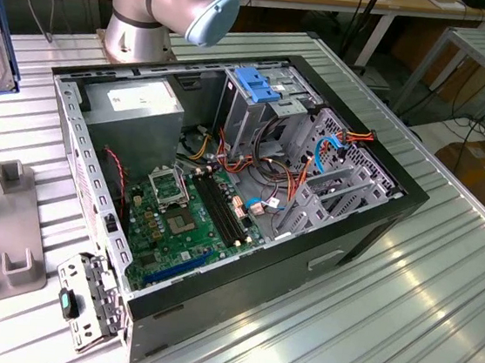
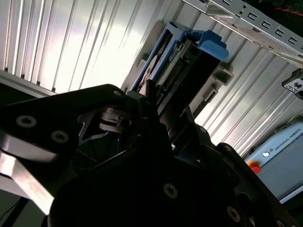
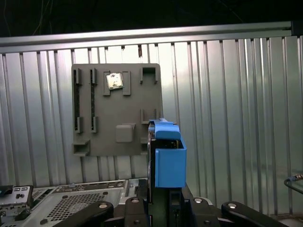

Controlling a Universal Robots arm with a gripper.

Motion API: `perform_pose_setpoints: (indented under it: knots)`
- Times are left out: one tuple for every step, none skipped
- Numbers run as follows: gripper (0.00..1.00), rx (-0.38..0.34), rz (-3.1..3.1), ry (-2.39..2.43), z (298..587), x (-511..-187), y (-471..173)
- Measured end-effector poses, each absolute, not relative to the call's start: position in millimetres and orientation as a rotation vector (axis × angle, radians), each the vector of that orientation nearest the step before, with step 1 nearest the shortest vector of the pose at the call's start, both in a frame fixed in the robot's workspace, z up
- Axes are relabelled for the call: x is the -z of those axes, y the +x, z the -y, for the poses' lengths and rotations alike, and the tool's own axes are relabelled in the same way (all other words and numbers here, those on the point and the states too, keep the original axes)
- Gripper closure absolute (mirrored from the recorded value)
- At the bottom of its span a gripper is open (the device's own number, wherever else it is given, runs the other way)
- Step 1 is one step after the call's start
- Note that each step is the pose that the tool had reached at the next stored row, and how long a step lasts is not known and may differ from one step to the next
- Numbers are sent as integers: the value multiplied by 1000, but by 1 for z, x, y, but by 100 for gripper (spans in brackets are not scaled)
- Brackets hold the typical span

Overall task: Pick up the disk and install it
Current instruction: 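Insert the disk into the insertion slot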

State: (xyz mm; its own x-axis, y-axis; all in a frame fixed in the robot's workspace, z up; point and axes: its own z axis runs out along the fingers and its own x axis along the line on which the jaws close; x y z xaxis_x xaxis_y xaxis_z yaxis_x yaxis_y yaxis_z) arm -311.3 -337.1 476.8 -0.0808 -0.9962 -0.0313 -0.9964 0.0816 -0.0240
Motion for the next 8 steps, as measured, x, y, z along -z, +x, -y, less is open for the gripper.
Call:
perform_pose_setpoints:
  knots:
    - [65, -6, -2281, -2103, 337, -477, -311]
    - [65, -5, -2281, -2103, 337, -477, -311]
    - [65, -5, -2281, -2103, 337, -477, -311]
    - [65, -6, -2281, -2103, 337, -477, -310]
    - [65, -6, -2281, -2103, 337, -477, -310]
    - [65, -6, -2281, -2103, 337, -477, -309]
    - [65, -6, -2281, -2103, 337, -477, -308]
    - [65, -6, -2281, -2103, 337, -476, -307]
